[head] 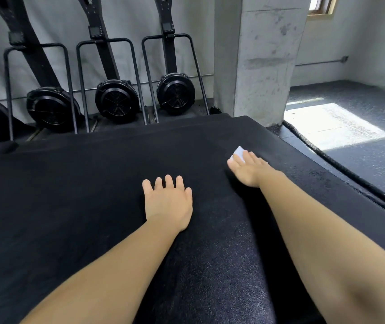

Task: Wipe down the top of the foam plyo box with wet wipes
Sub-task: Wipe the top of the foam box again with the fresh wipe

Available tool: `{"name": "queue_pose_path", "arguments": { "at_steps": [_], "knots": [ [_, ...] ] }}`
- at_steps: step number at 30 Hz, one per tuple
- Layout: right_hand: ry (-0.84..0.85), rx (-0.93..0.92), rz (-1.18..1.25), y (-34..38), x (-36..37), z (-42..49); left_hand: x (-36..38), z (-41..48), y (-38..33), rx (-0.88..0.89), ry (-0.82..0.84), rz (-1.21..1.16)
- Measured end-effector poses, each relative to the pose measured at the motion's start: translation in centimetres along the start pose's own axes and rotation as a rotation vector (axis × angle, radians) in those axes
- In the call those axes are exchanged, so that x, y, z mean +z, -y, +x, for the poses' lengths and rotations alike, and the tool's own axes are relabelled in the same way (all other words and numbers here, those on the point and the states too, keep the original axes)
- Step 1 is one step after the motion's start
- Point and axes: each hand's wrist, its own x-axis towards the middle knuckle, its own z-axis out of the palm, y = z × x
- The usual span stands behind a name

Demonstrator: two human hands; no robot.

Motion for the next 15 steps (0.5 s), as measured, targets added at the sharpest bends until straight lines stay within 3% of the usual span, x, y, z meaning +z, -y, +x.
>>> {"name": "queue_pose_path", "arguments": {
  "at_steps": [8,12,15],
  "knots": [
    [-0.067,0.120,-0.044,-0.2,-0.2,0.7,0.2,0.1,0.0,-0.010,0.015,-0.002],
    [-0.034,-0.062,-0.123,3.8,2.8,-0.7,0.2,0.1,-0.1,-0.025,-0.010,-0.037],
    [0.028,-0.179,-0.052,6.8,4.5,-2.2,0.1,0.0,-0.1,-0.024,-0.026,-0.059]
  ]
}}
